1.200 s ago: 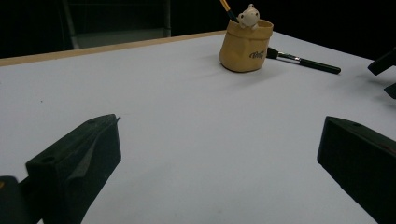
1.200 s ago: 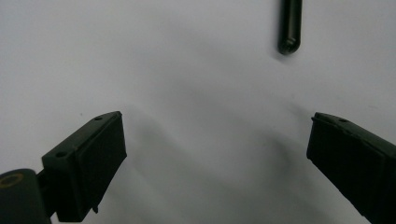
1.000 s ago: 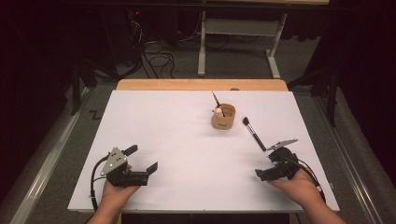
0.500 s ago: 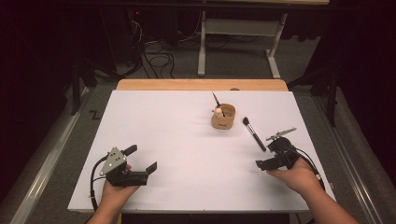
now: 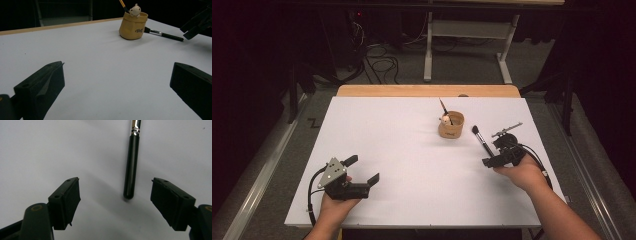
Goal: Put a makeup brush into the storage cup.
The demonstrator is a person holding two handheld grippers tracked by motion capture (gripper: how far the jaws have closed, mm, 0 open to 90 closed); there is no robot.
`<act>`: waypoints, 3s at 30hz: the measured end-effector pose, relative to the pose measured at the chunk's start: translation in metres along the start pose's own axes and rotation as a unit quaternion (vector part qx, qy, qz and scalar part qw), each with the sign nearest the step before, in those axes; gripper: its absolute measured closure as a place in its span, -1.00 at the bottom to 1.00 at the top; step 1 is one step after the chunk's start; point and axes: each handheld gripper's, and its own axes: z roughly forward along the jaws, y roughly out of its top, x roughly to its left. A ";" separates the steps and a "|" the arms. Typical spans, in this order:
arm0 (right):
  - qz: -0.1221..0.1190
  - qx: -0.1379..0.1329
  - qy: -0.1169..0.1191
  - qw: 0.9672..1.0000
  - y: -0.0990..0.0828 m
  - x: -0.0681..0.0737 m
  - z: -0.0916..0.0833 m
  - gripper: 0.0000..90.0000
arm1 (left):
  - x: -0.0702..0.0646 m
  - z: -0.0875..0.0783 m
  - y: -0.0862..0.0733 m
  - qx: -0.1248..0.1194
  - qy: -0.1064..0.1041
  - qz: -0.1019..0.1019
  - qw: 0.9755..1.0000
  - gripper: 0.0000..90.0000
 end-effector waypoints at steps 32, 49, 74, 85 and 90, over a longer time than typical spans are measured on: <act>0.007 0.003 -0.003 1.000 0.035 -0.020 0.029 0.12 | 0.001 -0.001 0.000 -0.001 0.001 -0.001 1.000 -0.99; 0.016 0.011 -0.005 1.000 0.035 -0.022 0.031 0.38 | 0.001 0.000 0.000 0.001 0.000 0.000 1.000 -0.99; 0.008 0.029 -0.008 1.000 0.037 -0.020 0.037 0.69 | 0.001 0.000 0.000 0.003 -0.001 0.002 1.000 -0.99; 0.006 0.048 -0.018 0.999 0.042 -0.018 0.039 0.77 | 0.001 -0.001 0.000 0.001 0.000 0.000 1.000 -0.99; 0.002 0.046 -0.017 0.999 0.041 -0.017 0.039 0.79 | 0.001 -0.002 0.000 0.002 0.000 0.000 1.000 -0.99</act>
